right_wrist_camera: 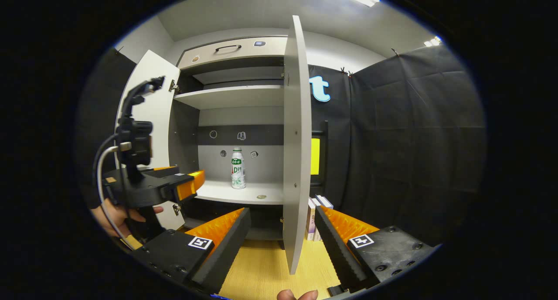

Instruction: Grasp the bottle in the cabinet with the left hand and place it on the coaster, then close the right door with the right hand and the left door with the left hand.

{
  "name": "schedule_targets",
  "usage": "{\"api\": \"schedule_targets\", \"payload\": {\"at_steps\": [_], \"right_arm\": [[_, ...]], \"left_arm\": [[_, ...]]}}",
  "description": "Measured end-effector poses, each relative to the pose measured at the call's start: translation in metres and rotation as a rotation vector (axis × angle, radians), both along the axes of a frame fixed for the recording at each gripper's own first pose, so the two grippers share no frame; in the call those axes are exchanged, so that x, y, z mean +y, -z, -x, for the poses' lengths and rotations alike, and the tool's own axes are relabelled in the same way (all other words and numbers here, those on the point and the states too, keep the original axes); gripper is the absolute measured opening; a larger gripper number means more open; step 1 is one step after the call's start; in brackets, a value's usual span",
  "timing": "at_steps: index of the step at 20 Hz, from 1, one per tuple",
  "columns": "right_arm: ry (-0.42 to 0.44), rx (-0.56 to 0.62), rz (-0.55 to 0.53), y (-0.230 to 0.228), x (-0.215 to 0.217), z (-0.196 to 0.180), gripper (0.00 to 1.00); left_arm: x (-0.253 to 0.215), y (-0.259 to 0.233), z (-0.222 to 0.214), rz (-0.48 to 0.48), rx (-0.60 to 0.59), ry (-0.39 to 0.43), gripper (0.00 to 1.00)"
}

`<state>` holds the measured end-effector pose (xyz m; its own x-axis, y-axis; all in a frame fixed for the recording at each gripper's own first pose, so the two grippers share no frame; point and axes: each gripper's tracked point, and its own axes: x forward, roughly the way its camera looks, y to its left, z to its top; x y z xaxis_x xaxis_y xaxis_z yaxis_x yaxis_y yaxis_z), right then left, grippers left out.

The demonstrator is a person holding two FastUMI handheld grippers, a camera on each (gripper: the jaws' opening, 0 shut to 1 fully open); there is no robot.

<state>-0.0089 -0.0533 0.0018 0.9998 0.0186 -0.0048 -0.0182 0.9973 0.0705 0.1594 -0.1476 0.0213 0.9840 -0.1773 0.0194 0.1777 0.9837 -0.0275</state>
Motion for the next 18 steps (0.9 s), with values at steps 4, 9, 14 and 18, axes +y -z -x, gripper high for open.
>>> {"api": "schedule_targets", "payload": {"at_steps": [4,9,14,18], "right_arm": [[-0.033,0.004,-0.021,0.004,-0.013,-0.004,0.98],[-0.074,0.021,-0.041,0.010,-0.026,-0.013,0.98],[-0.113,0.014,-0.034,0.015,-0.033,-0.024,0.99],[-0.123,0.036,-0.035,0.024,-0.040,-0.034,0.99]], "left_arm": [[-0.022,-0.006,-0.082,0.005,-0.016,0.002,0.96],[-0.033,0.010,-0.173,0.011,0.009,-0.020,0.96],[-0.031,0.026,-0.236,0.018,0.037,-0.069,0.96],[-0.028,0.030,-0.273,0.010,0.036,-0.092,0.96]]}}
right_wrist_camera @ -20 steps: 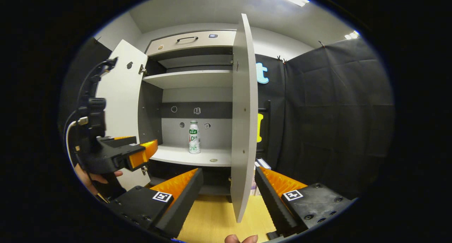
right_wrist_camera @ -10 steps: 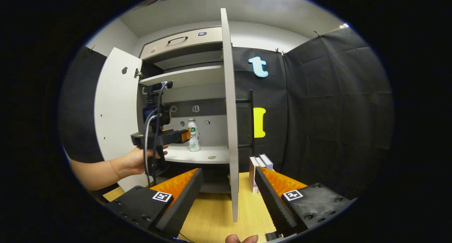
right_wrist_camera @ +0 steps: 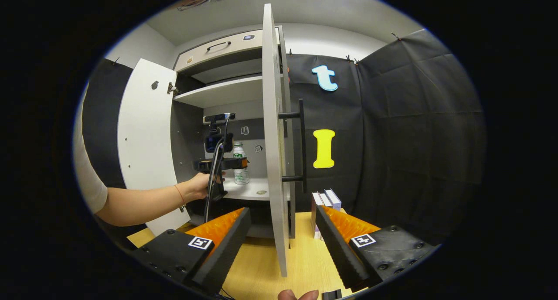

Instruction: Grasp the bottle in the cabinet with the left hand and place it on the coaster, then close the right door with the right hand and the left door with the left hand.

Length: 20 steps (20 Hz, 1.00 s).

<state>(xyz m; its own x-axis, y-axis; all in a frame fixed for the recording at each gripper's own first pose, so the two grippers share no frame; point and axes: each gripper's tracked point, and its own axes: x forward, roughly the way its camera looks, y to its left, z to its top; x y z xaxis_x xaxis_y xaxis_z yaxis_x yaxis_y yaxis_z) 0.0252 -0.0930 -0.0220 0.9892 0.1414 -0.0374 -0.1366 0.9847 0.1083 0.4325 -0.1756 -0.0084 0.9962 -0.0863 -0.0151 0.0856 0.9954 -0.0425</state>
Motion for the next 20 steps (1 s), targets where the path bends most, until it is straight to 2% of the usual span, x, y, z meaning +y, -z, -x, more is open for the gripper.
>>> {"api": "schedule_targets", "payload": {"at_steps": [5,6,7,8,10,11,12,16,20], "right_arm": [[0.024,0.009,-0.007,0.002,-0.013,-0.002,0.99],[0.029,0.008,-0.002,0.003,-0.014,-0.002,0.99],[0.034,0.007,-0.001,0.003,-0.015,-0.001,0.95],[0.036,0.005,-0.003,0.002,-0.014,0.001,0.99],[0.037,-0.001,-0.003,0.001,-0.012,0.004,0.99],[0.035,-0.005,-0.001,0.000,-0.010,0.005,0.95],[0.035,-0.009,0.002,-0.002,-0.007,0.008,0.99],[0.028,-0.022,0.005,-0.009,0.008,0.019,0.99],[0.015,-0.037,-0.002,-0.016,0.024,0.032,0.99]], "left_arm": [[0.001,0.004,-0.020,0.014,0.013,0.005,0.97],[0.000,0.005,-0.026,0.003,0.010,-0.001,0.91],[-0.002,0.005,-0.023,-0.001,0.015,0.012,0.83],[-0.005,0.003,-0.020,0.007,0.014,0.035,0.75],[-0.002,-0.005,-0.014,0.015,0.007,0.052,0.72],[-0.001,-0.010,-0.008,0.009,0.000,0.053,0.72],[0.001,-0.017,-0.001,0.001,-0.008,0.055,0.72],[0.016,-0.047,0.047,0.002,-0.048,0.075,0.72],[0.036,-0.064,0.115,0.013,-0.087,0.089,0.72]]}}
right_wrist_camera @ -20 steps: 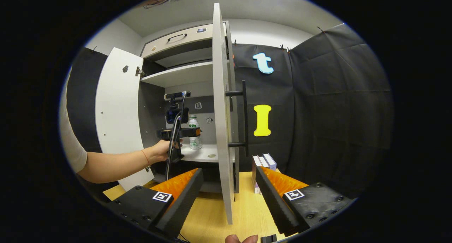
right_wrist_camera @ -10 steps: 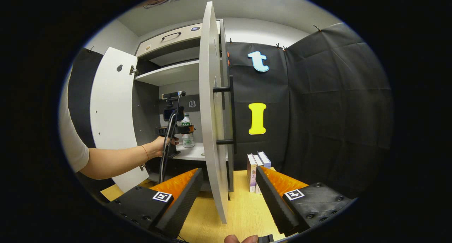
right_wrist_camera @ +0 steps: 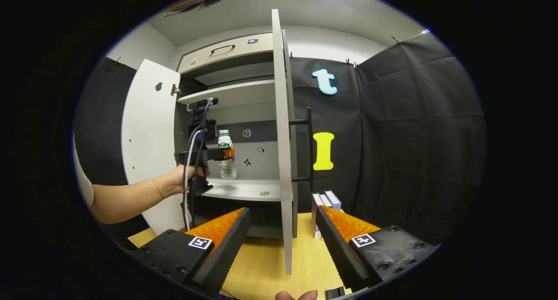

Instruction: Grasp the bottle in the cabinet with the left hand and place it on the coaster, then close the right door with the right hand and the left door with the left hand.

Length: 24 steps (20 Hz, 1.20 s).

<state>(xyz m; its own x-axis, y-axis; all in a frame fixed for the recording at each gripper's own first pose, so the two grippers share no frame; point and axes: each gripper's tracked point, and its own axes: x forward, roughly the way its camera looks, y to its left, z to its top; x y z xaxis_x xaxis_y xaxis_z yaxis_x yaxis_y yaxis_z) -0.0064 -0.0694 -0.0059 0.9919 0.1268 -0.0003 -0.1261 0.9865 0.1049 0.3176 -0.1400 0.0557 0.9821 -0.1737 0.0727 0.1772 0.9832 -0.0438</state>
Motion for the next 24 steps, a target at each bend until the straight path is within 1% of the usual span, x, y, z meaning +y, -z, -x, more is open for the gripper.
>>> {"api": "schedule_targets", "payload": {"at_steps": [4,7,8,10,13,16,19,21,22,24], "right_arm": [[-0.006,-0.019,0.011,-0.007,0.014,0.013,0.99],[-0.035,-0.026,-0.002,-0.011,0.028,0.024,0.99],[-0.029,-0.030,-0.001,-0.012,0.029,0.027,0.99],[-0.007,-0.039,0.011,-0.012,0.029,0.031,0.99],[0.021,-0.062,0.026,-0.016,0.031,0.037,0.99],[0.024,-0.080,0.046,-0.017,0.033,0.037,0.99],[0.028,-0.105,0.056,-0.022,0.033,0.031,0.99],[0.030,-0.115,0.066,-0.022,0.032,0.026,0.98],[0.033,-0.122,0.069,-0.022,0.031,0.022,0.98],[0.038,-0.125,0.071,-0.020,0.030,0.015,0.98]], "left_arm": [[0.019,0.007,0.066,0.005,-0.005,0.013,0.72],[0.033,0.026,0.115,0.033,0.015,0.022,0.72],[0.034,0.034,0.133,0.045,0.021,0.033,0.72],[0.043,0.054,0.161,0.054,0.025,0.030,0.72],[0.048,0.092,0.198,0.040,0.029,0.034,0.72],[0.046,0.136,0.229,0.068,0.038,0.049,0.72],[0.043,0.184,0.250,0.087,0.062,0.062,0.72],[0.036,0.217,0.261,0.104,0.086,0.088,0.72],[0.034,0.233,0.267,0.100,0.083,0.093,0.73],[0.028,0.268,0.275,0.061,0.089,0.104,0.72]]}}
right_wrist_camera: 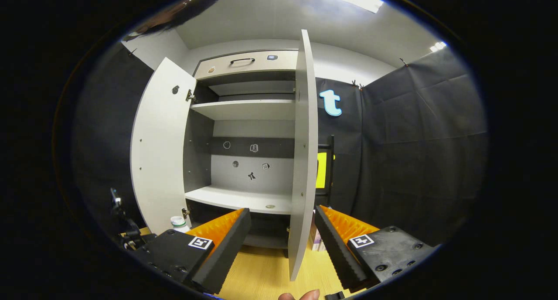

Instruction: Grasp the bottle in the cabinet with the left hand and place it on the coaster, then close the right door with the right hand and the left door with the left hand.

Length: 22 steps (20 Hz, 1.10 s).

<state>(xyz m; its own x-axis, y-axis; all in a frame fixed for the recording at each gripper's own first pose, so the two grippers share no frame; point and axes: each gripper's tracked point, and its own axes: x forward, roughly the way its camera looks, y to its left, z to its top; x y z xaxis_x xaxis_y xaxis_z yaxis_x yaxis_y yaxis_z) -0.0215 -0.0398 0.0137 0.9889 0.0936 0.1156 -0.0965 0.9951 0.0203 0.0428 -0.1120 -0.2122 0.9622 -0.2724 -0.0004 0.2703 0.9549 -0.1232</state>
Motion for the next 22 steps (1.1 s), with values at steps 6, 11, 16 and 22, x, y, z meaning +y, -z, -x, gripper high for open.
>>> {"api": "schedule_targets", "payload": {"at_steps": [6,11,16,22], "right_arm": [[0.033,0.005,0.061,0.011,-0.016,-0.015,0.98],[0.045,0.041,0.068,0.024,-0.023,-0.017,0.98],[0.030,0.062,0.083,0.032,-0.019,-0.015,0.98],[0.031,0.073,0.089,0.036,-0.018,-0.012,0.98]], "left_arm": [[-0.006,0.080,0.013,-0.058,0.031,0.030,0.72],[-0.005,0.116,0.021,-0.043,0.065,0.024,0.74],[-0.009,0.124,0.026,-0.054,0.061,0.025,0.76],[-0.016,0.133,0.031,-0.069,0.110,0.051,0.91]]}}
